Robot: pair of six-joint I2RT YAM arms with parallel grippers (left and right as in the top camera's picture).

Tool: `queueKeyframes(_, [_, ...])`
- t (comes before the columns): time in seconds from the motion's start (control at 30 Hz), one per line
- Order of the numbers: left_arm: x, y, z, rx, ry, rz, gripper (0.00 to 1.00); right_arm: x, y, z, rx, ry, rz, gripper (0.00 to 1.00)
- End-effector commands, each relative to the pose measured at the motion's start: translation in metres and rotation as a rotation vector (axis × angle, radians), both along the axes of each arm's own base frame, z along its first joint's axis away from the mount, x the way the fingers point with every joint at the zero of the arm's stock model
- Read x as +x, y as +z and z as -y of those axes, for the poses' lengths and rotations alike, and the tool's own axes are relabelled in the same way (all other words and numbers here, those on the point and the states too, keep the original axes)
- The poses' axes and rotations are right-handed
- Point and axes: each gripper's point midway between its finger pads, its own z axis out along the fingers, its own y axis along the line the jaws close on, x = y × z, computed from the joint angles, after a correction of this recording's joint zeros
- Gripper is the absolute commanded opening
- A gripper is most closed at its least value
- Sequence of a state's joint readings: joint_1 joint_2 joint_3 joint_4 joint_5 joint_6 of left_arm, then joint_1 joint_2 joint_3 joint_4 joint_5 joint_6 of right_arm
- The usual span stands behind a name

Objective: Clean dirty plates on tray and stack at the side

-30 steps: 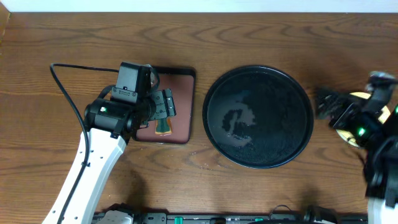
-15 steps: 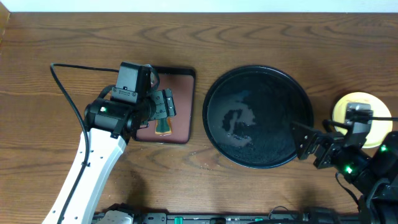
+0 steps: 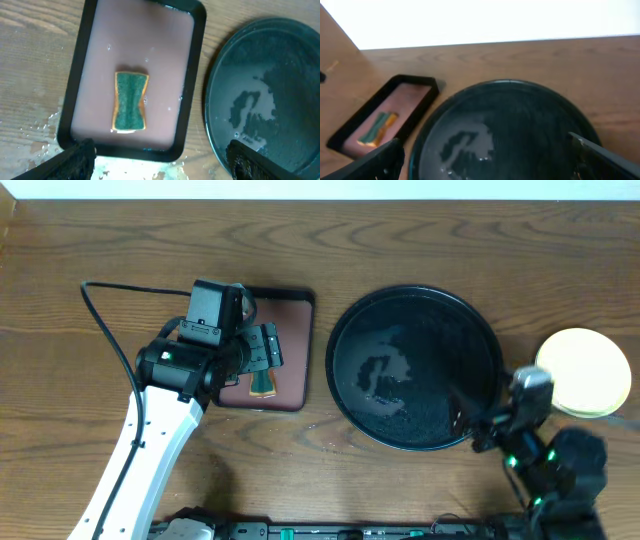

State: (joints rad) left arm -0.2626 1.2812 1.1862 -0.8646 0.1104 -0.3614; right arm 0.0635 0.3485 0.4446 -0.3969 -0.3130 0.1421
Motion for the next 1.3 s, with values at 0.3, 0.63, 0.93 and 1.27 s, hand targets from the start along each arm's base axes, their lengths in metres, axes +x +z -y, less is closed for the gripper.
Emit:
queueKeyframes(0.3, [0.003, 0.006, 0.001, -0.008, -0.008, 0.017, 0.84, -0.002, -0.048, 0.017, -0.043, -0.093, 0.190, 0.99])
queueKeyframes(0.63, [0.003, 0.006, 0.001, -0.007, -0.009, 0.017, 0.84, 0.007, -0.055, 0.018, -0.038, -0.106, 0.256, 0.99])
queueKeyframes(0.93, [0.003, 0.006, 0.001, -0.007, -0.009, 0.017, 0.85, 0.007, -0.055, 0.018, -0.038, -0.106, 0.255, 0.99])
queueKeyframes(1.27, [-0.002, 0.005, -0.001, 0.005, -0.007, 0.024, 0.84, 0.007, -0.055, 0.018, -0.038, -0.106, 0.255, 0.99])
